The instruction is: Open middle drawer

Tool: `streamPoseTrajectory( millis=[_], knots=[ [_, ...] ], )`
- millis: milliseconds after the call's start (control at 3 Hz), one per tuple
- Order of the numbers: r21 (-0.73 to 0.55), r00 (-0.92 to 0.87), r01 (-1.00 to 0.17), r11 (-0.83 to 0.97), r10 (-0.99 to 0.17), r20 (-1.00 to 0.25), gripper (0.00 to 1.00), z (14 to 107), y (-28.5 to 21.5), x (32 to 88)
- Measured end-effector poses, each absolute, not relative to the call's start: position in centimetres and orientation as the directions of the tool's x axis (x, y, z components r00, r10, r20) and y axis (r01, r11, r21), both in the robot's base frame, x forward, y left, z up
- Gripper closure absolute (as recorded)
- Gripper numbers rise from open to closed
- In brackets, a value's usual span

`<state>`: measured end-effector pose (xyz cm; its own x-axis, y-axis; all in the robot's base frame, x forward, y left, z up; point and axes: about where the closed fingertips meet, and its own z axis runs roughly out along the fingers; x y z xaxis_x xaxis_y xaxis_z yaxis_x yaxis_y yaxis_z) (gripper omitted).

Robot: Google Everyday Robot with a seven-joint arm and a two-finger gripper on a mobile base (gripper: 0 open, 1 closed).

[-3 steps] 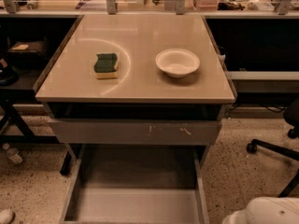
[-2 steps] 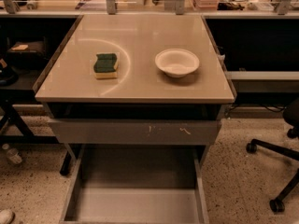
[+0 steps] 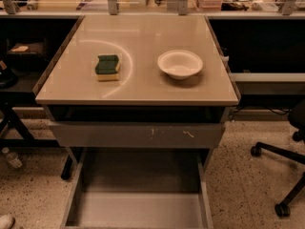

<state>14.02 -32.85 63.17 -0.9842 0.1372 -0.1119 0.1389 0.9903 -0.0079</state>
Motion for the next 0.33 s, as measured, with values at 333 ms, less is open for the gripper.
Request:
streamPoseTrajectory(
  millis=[333],
  knots=[
    [-0.005,-0.986,0.136,0.991,0.135,-0.101,0.82,62.88,-32.72,13.86]
  ],
)
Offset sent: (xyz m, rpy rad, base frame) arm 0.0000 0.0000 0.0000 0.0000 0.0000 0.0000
